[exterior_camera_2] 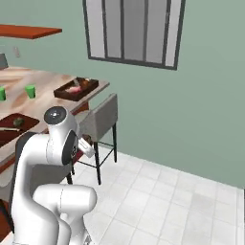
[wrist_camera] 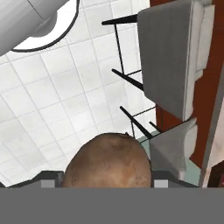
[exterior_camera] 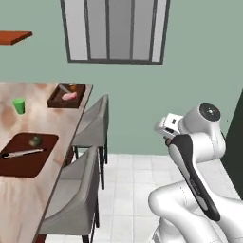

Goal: Gather the squash and potato from the fridge and place them on a tray on the dining counter. Then gather the chicken drumstick and steak from the fridge and place them on the other tray.

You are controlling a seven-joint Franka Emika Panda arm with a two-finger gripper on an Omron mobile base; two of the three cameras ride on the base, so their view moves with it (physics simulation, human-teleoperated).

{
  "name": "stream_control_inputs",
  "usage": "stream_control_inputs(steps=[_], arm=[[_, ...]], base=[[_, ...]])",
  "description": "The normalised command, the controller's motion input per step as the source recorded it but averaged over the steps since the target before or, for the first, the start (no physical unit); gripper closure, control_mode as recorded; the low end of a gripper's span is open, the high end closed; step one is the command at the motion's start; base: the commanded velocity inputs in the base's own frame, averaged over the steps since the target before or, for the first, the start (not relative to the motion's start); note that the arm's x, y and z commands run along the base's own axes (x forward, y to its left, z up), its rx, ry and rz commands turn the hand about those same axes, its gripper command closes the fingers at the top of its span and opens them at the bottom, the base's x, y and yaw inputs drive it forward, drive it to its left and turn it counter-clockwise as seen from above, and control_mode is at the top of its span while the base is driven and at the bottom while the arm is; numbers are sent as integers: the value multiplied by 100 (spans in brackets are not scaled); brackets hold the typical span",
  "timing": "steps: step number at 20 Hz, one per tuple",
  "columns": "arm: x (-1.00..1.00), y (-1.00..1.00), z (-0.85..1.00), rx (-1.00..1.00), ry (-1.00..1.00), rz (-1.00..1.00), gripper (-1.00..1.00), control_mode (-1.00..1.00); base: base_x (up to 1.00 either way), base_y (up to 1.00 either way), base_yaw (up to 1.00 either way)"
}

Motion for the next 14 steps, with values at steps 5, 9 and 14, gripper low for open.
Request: stream_control_inputs(steps=[5,9,14], arm=[[0,0,0,0,0,0,100,100],[0,0,0,0,0,0,100,100],[0,0,0,0,0,0,100,100]], base=[[45,-26,38],[42,-27,38],[36,-20,39]])
